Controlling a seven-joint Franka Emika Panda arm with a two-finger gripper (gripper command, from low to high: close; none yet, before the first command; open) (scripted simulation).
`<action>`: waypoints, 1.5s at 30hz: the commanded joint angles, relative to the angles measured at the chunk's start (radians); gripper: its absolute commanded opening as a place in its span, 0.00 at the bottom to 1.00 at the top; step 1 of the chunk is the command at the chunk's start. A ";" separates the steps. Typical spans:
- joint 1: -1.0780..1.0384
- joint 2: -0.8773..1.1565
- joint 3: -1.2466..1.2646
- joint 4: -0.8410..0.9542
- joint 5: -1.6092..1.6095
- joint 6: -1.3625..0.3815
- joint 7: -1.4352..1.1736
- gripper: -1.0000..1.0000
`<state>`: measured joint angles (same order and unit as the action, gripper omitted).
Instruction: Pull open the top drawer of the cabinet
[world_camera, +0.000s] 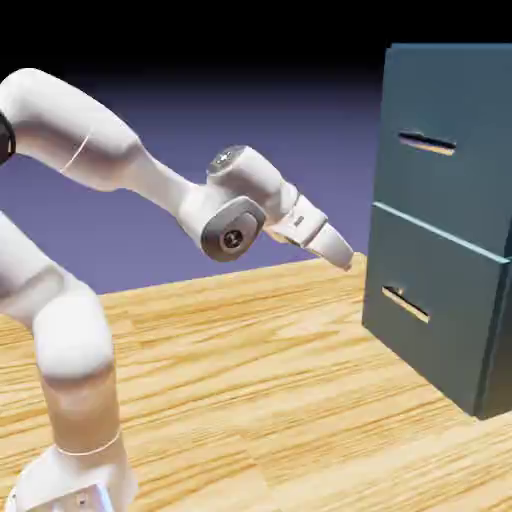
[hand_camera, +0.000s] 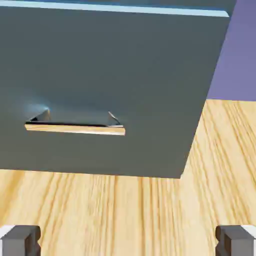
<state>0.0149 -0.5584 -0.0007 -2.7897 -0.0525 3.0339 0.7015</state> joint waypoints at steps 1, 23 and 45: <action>0.002 0.010 -0.001 0.017 -0.044 -0.003 -0.033 0.50; 0.055 0.222 -0.014 0.386 -1.000 -0.059 -0.754 0.50; 0.108 0.434 -0.027 0.756 -1.957 -0.116 -1.475 0.50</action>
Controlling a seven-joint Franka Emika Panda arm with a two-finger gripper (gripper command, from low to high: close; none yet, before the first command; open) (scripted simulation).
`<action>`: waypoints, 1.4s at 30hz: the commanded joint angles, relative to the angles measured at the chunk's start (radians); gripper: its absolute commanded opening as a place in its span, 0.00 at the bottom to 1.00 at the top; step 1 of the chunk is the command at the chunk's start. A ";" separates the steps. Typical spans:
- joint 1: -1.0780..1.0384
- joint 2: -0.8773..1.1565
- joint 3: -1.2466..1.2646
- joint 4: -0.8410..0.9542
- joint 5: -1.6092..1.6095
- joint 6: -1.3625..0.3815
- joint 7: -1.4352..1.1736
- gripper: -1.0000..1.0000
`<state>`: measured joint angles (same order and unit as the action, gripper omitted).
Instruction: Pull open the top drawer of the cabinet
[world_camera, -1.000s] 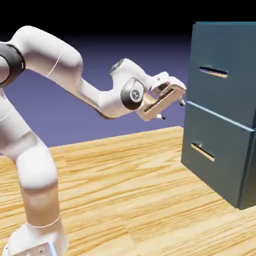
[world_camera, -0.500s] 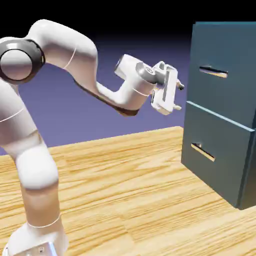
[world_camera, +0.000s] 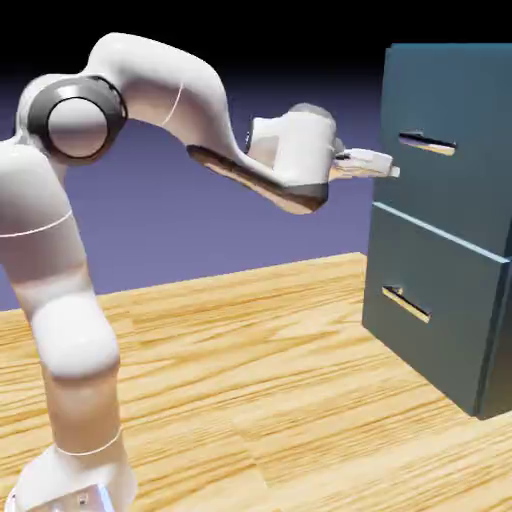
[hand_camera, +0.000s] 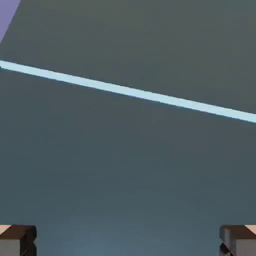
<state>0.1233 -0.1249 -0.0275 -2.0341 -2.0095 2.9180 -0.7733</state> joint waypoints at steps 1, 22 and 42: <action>0.002 0.010 -0.001 0.017 -0.044 -0.003 -0.033 0.50; 0.025 0.305 -0.017 0.455 -0.623 0.010 -0.503 0.50; 0.023 -0.269 0.038 -0.191 -0.586 -0.078 -0.534 0.00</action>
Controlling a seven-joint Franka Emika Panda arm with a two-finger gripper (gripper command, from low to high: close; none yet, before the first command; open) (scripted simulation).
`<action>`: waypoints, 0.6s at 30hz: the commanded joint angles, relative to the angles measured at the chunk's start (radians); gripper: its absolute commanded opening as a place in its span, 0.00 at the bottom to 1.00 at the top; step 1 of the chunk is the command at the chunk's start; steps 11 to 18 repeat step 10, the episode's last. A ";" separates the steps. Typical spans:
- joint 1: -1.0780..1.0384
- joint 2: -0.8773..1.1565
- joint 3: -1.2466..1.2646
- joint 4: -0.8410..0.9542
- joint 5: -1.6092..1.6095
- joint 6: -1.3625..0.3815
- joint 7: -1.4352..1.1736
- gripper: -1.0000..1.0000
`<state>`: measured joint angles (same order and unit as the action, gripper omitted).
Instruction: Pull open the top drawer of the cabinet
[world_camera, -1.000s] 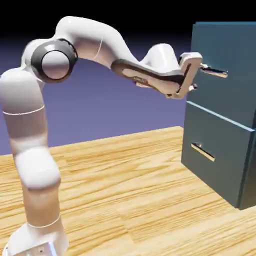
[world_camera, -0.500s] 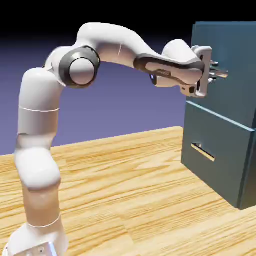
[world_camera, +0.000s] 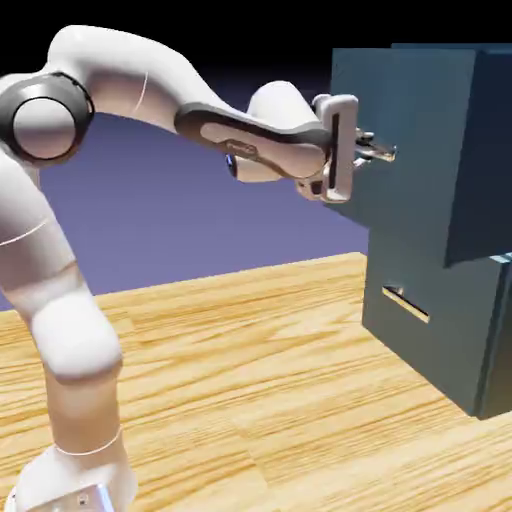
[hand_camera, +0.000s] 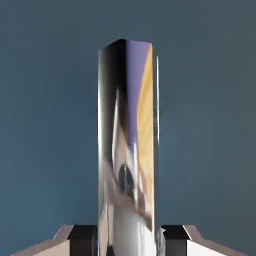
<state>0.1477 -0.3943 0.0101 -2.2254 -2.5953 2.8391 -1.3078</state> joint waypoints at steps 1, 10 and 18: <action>-0.006 -0.036 0.007 -0.032 0.010 0.004 -0.007 0.00; -0.050 -0.254 0.052 -0.202 0.084 0.052 -0.054 1.00; -0.050 -0.254 0.052 -0.202 0.084 0.052 -0.054 1.00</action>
